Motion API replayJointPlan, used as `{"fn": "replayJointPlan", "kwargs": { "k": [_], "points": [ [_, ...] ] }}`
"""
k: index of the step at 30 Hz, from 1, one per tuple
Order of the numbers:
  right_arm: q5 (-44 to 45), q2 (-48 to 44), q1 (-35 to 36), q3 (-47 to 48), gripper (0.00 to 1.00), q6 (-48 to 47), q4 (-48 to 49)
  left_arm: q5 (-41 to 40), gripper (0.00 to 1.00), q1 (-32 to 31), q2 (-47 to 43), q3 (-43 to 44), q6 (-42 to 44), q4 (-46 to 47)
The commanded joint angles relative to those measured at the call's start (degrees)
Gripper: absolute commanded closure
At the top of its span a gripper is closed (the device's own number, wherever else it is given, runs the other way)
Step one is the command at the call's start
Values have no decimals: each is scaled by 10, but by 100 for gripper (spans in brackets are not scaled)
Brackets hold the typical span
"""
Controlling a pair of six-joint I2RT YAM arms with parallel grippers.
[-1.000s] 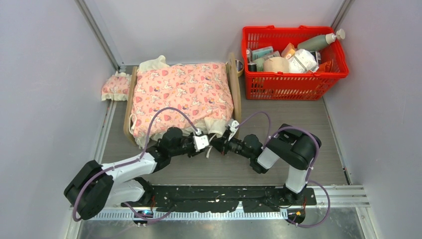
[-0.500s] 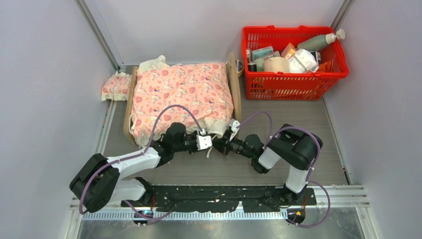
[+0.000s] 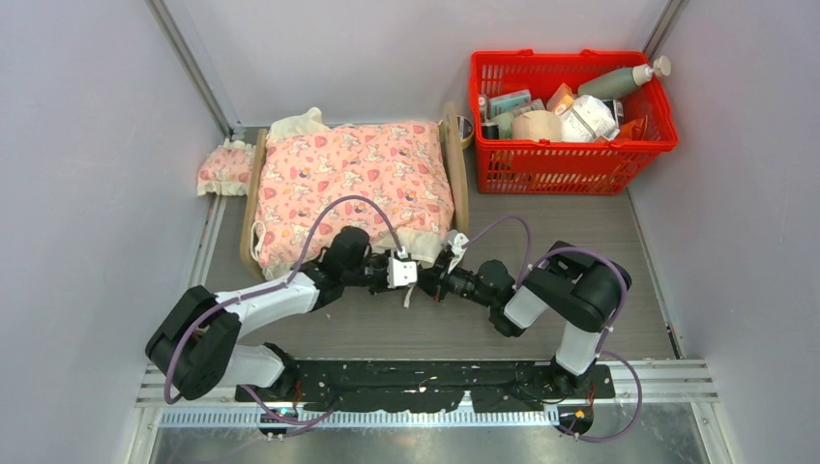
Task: Set up the pet bed
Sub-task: Tie the ropes to the bed frame.
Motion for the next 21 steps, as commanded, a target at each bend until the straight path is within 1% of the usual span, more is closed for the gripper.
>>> {"fn": "replayJointPlan", "kwargs": {
  "k": [1, 3, 6, 7, 8, 9, 10, 12, 14, 15, 17, 21],
  "points": [
    [-11, -23, -2, -4, 95, 1, 79, 19, 64, 4, 10, 33, 15, -23],
    [-13, -27, -2, -5, 95, 0, 80, 17, 64, 4, 16, 39, 15, -29],
    [-14, -29, -3, -5, 95, 1, 79, 18, 70, 4, 23, 51, 16, -40],
    [-14, -30, -4, -5, 95, 1, 79, 20, 75, 3, 25, 54, 17, -48],
    [-14, -31, -4, -4, 95, 1, 79, 22, 82, 4, 25, 57, 17, -51],
    [-14, -31, -5, -5, 95, 3, 79, 22, 93, 4, 26, 57, 17, -53],
    [-14, -32, -5, -5, 95, 5, 79, 22, 100, 4, 25, 56, 17, -52],
    [-10, -31, -6, -4, 95, 17, 79, 21, 100, 4, 24, 56, 15, -50],
    [7, -26, -9, -3, 87, 45, 79, 18, 100, 4, 24, 60, 6, -52],
    [25, -26, -9, -6, 79, 67, 79, 15, 100, 4, 24, 62, 1, -54],
    [56, -28, -9, -16, 71, 100, 79, 10, 100, 3, 24, 66, -8, -55],
    [110, -46, -10, -47, 61, 147, 79, -11, 100, 4, 25, 69, -38, -46]
  ]
}}
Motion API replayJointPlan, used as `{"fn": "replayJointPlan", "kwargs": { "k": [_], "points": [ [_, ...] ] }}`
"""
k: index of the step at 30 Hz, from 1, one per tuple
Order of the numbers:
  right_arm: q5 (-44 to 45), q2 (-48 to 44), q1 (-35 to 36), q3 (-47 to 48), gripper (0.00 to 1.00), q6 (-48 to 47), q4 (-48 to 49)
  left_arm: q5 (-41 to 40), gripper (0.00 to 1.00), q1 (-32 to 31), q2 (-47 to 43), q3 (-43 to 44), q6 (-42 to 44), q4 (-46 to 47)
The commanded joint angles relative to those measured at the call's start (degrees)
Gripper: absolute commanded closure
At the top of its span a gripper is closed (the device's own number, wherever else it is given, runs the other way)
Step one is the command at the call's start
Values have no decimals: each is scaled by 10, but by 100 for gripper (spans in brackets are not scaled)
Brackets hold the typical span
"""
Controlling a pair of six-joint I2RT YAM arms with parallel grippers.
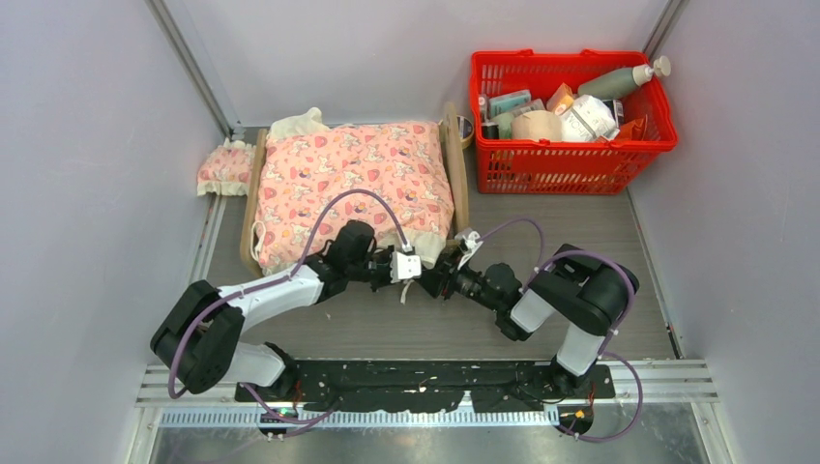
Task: Set up the pet bed
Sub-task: Tie the ropes to the bed frame.
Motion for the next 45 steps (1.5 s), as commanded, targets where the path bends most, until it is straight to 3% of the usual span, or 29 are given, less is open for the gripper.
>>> {"fn": "replayJointPlan", "kwargs": {
  "k": [1, 9, 16, 28, 40, 42, 45],
  "points": [
    [76, -37, -1, -39, 59, 72, 76, -17, 100, 3, 0, 26, -38, 9],
    [115, -74, 1, -91, 54, 150, 60, -33, 100, 4, -15, 30, -83, -1],
    [172, -36, 42, -93, 50, 167, 57, -47, 100, 4, -24, 37, -119, -15],
    [281, 89, 139, -7, 49, 160, 75, -75, 100, 4, -36, 30, -151, -7],
    [341, 167, 164, 58, 49, 127, 76, -60, 100, 3, -51, 11, -159, 22],
    [341, 172, 165, 67, 52, 113, 76, -60, 100, 4, -51, 8, -162, 27],
    [358, 165, 165, 48, 84, 122, 76, -68, 100, 4, -50, 8, -172, 30]
  ]
}}
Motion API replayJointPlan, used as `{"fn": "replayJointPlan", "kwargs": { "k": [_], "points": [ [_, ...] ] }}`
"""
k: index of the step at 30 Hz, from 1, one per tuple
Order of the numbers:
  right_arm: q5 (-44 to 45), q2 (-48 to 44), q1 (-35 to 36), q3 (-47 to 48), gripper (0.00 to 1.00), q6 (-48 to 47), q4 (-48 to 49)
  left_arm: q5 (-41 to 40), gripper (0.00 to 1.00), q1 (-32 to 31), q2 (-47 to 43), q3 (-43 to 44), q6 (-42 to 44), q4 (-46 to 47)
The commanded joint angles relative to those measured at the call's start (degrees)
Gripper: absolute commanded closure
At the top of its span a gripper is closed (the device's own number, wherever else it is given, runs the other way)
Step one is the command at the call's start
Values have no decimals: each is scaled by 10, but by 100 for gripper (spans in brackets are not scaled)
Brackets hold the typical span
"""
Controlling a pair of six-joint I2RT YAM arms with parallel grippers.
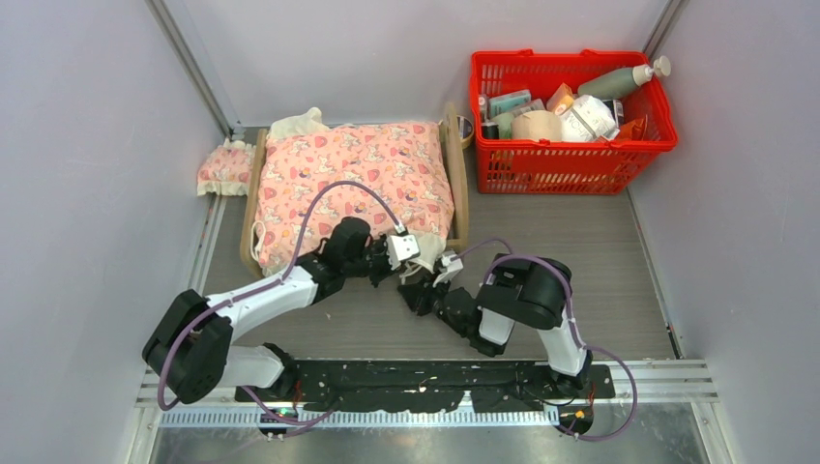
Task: Set up the pet bed
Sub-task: Tie the ropes to the bed frame.
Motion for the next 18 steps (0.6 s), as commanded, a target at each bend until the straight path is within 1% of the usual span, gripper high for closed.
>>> {"fn": "replayJointPlan", "kwargs": {
  "k": [1, 4, 5, 6, 7, 8, 10, 11, 12, 13, 14, 18],
  "points": [
    [62, -8, 3, -27, 92, -1, 73, -4, 100, 4, -18, -4, -28, 38],
    [116, -55, 1, -117, 95, 23, 62, -26, 100, 4, -44, -14, -70, 53],
    [136, -92, -1, -135, 95, 29, 48, -30, 100, 3, -58, -23, -86, 64],
    [143, -114, -11, -161, 95, 34, -2, -37, 100, 4, -72, -36, -104, 80],
    [149, -163, -18, -168, 95, 45, -41, -46, 100, 4, -84, -50, -121, 105],
    [152, -190, -29, -172, 95, 46, -119, -57, 100, 3, -95, -65, -132, 121],
    [171, -276, -34, -168, 95, 44, -218, -101, 100, 2, -106, -83, -147, 129],
    [184, -295, -34, -167, 95, 36, -236, -116, 100, 2, -108, -89, -153, 129],
    [189, -323, -35, -164, 95, 30, -273, -122, 100, 2, -112, -95, -157, 128],
    [196, -334, -41, -152, 95, 17, -290, -123, 100, 2, -115, -100, -162, 127],
    [196, -351, -47, -144, 95, 12, -334, -127, 100, 2, -125, -106, -169, 126],
    [182, -382, -99, -126, 95, -11, -390, -157, 100, 2, -178, -131, -197, 120]
  ]
}}
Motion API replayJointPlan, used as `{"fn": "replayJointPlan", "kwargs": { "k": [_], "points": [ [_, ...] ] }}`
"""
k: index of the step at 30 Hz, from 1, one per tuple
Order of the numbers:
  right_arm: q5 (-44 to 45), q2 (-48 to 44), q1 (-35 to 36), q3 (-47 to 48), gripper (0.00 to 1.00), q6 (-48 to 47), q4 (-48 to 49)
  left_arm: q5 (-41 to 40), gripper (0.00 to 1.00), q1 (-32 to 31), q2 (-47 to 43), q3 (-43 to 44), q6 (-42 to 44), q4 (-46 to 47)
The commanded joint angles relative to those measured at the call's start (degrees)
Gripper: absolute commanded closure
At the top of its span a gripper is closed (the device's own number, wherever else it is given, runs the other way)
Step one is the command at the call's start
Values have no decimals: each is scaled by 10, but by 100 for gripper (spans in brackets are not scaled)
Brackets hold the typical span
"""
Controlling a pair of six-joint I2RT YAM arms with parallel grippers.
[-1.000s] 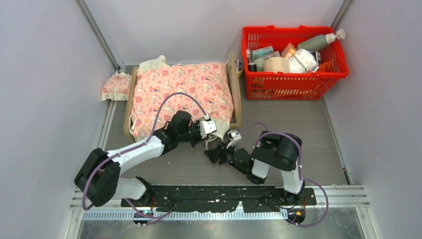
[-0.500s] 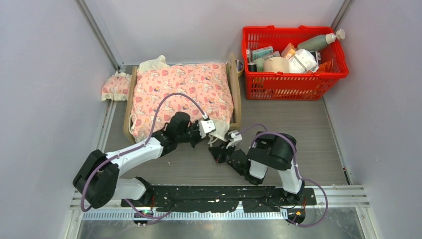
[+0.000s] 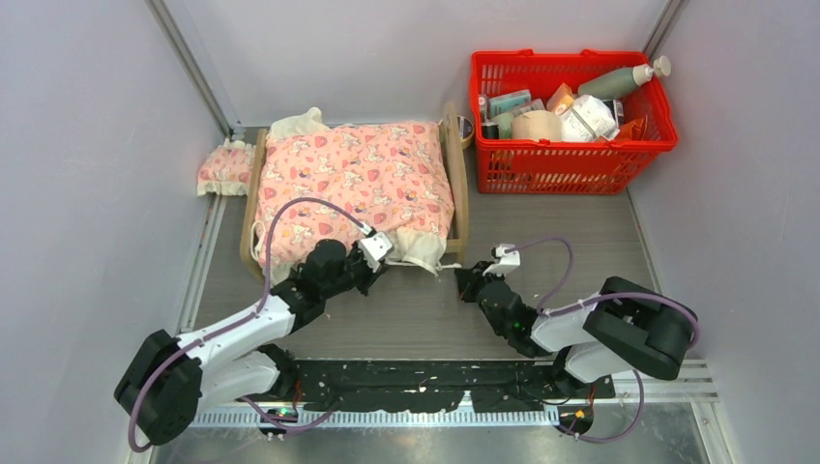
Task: Set up the pet bed
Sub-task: Tie the ropes to the bed frame.
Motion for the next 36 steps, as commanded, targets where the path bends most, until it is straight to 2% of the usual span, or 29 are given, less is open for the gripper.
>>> {"fn": "replayJointPlan", "kwargs": {
  "k": [1, 5, 10, 13, 16, 20, 25, 36],
  "points": [
    [26, -33, -55, 23, 95, -31, -117, -48, 100, 2, -63, -15, -50, 14],
    [29, -75, -88, 36, 95, -71, -159, -69, 100, 2, -88, -2, -84, -39],
    [45, -140, -98, 52, 95, -115, -204, -80, 100, 2, -92, 1, -124, -52],
    [45, -180, -112, 59, 95, -136, -220, -117, 100, 2, -95, 1, -155, -69],
    [42, -210, -135, 62, 95, -154, -238, -212, 100, 2, -119, 5, -166, -104],
    [33, -248, -158, 57, 95, -162, -253, -249, 100, 4, -152, 18, -178, -126],
    [11, -282, -166, 60, 95, -171, -264, -278, 100, 4, -143, 16, -212, -156],
    [32, -362, -193, 59, 95, -180, -339, -347, 100, 10, -154, -18, -252, -178]
  ]
}}
